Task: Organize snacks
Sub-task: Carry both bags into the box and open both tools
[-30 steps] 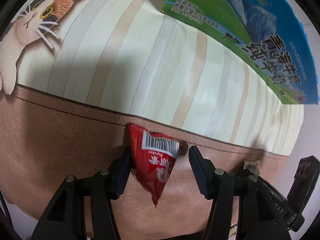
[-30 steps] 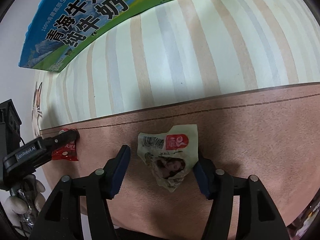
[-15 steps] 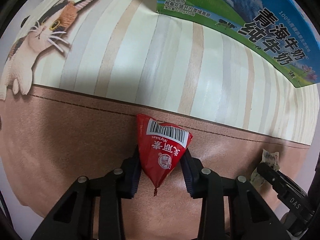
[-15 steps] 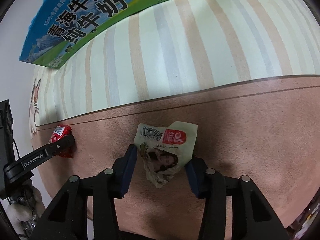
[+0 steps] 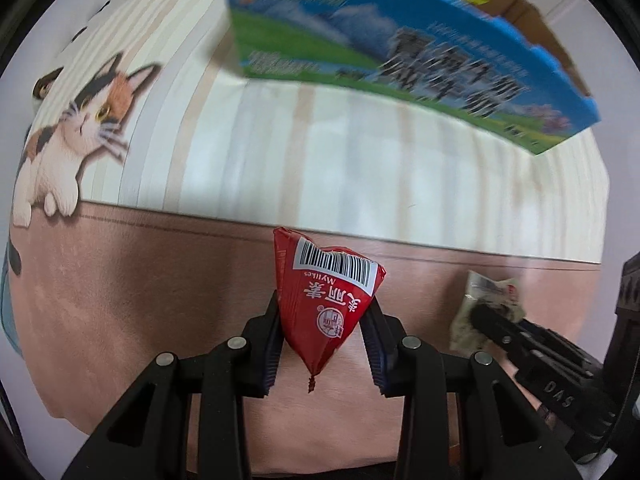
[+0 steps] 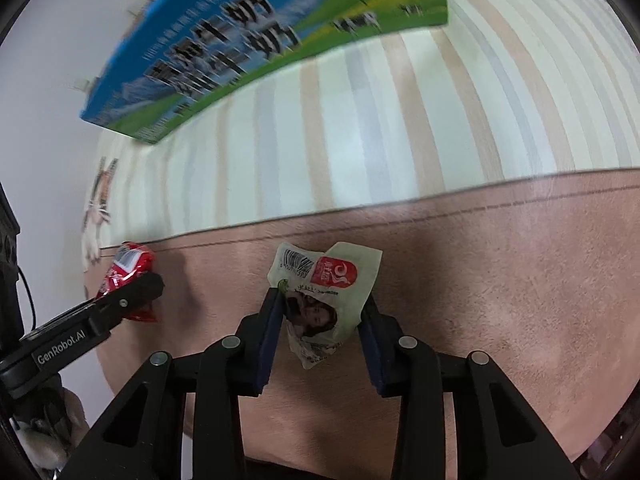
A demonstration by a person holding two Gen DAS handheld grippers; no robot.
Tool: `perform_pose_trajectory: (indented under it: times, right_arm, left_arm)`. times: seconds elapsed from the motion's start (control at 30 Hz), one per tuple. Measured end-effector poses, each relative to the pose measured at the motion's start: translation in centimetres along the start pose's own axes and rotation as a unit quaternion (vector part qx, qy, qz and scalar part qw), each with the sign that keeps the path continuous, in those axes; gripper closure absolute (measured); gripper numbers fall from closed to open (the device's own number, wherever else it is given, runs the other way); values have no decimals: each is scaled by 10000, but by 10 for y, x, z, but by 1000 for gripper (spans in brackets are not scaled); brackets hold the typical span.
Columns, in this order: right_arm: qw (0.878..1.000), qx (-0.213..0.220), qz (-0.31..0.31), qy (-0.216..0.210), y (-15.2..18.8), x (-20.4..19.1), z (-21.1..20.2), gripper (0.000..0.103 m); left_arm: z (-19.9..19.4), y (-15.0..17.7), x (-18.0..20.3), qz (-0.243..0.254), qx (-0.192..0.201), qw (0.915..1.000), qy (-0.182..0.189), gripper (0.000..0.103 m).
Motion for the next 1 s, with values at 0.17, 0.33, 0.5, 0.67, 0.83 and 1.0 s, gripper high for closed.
perform_pose_trajectory:
  times: [0.17,0.33,0.5,0.67,0.83,1.0]
  right_arm:
    - [9990,303,-81,-319,-15,-12,-36,63]
    - [9952,727,-65,-657,-44,-21,-82,63]
    - [9892,1167,-82,-879,-88,-28,-132,63]
    - [9854,1487,-148,-811,-147,-27,-166,63]
    - [9857,1593,-227,-499,-206,-26,-167,63]
    - [9904,1350,-238,-197,-255,-22,-139,63]
  left_arm:
    - [-32,-21,30,158,252,9993,242,70]
    - [-74,-62,47,354,562,9962,555,70]
    - [-109,-111,76,642,858,9914,748,70]
    - [-110,-170,100,862,891,9889,820,70]
    - [-92,-232,105,944,750,9901,719,70]
    - [-54,-281,98,729,190,9934,860,69]
Point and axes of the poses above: each gripper's, at about its wrist camera, not at the fingertips, and z roughly the way its jaws point, x to its right, y to its underside, the point moved 6 cm from there along z, roughly the way its jaws point, and after that the axes turned 9 degrees about y, right-handed, at the moved point
